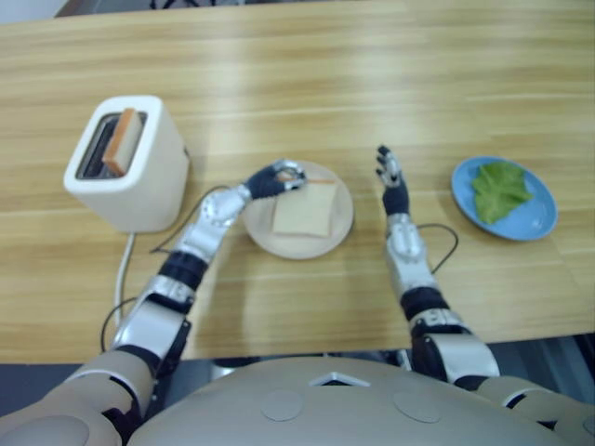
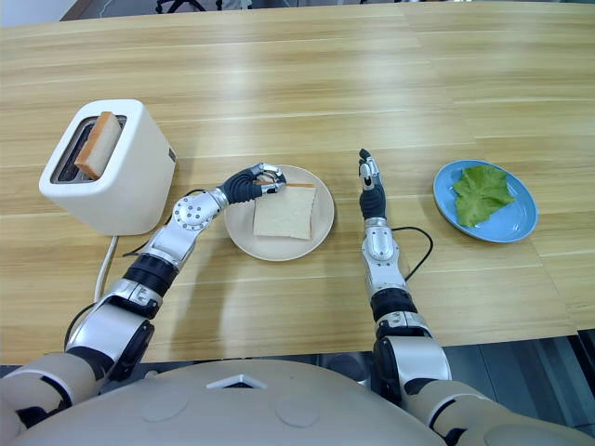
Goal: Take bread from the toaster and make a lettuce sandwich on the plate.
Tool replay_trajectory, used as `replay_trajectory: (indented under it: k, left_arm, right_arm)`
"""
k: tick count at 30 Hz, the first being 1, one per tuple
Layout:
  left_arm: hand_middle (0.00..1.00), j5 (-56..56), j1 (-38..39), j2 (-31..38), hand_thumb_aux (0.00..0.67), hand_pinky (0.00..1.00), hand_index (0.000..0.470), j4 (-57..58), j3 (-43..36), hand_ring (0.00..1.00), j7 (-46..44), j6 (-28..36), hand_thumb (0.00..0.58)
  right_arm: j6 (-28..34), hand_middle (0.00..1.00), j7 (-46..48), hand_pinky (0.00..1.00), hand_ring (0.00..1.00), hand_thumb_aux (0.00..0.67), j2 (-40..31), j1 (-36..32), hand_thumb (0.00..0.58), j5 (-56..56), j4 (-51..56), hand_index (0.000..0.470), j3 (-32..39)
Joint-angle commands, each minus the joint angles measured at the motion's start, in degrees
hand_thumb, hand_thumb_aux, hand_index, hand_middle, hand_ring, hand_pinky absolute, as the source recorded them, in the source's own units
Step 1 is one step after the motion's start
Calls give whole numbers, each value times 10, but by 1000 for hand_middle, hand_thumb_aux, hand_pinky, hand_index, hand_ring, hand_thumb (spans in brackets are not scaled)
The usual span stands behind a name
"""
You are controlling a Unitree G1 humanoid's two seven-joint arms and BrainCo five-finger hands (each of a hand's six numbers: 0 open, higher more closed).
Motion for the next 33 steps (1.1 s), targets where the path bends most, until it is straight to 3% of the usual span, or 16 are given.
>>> replay_trajectory:
  k: [1, 2, 8, 15, 20, 27, 30, 33]
  left_arm:
    - [0, 122, -8, 43, 131, 0, 90, 13, -42, 0, 79, -6, 205]
    - [0, 152, -9, 52, 0, 0, 0, 7, -49, 0, 106, -4, 0]
    - [0, 317, -8, 108, 0, 0, 0, -71, -77, 0, 234, 49, 0]
    - [0, 435, 21, 160, 0, 0, 0, -230, -65, 0, 296, 106, 0]
    - [0, 303, 88, 137, 0, 0, 0, -325, -12, 0, 260, 71, 0]
    - [0, 9, 221, 1, 0, 0, 0, -328, 61, 0, 215, 33, 0]
    - [0, -38, 250, -36, 0, 0, 0, -305, 79, 0, 212, 25, 0]
    - [0, -18, 264, -47, 0, 0, 0, -286, 75, 0, 228, 5, 0]
  right_arm:
    - [9, 0, -2, 0, 0, 0, 1, 7, 0, 1, -15, 0, -2]
    - [9, 0, -2, 0, 0, 0, 2, 9, 0, 1, -17, 0, -1]
    - [12, 0, 0, 0, 0, 0, 4, 16, 0, 0, -23, 0, 1]
    - [9, 0, 5, 0, 0, 0, 4, 21, 0, -2, -44, 0, 5]
    - [5, 0, 5, 0, 0, 0, -16, 55, 0, -40, -173, 0, 22]
    - [75, 0, -5, 0, 0, 0, -134, 92, 0, -136, -424, 0, -39]
    - [100, 0, -18, 0, 0, 0, -221, 74, 0, -209, -412, 0, -63]
    - [131, 0, -57, 0, 0, 0, -344, 42, 0, -334, -308, 0, -42]
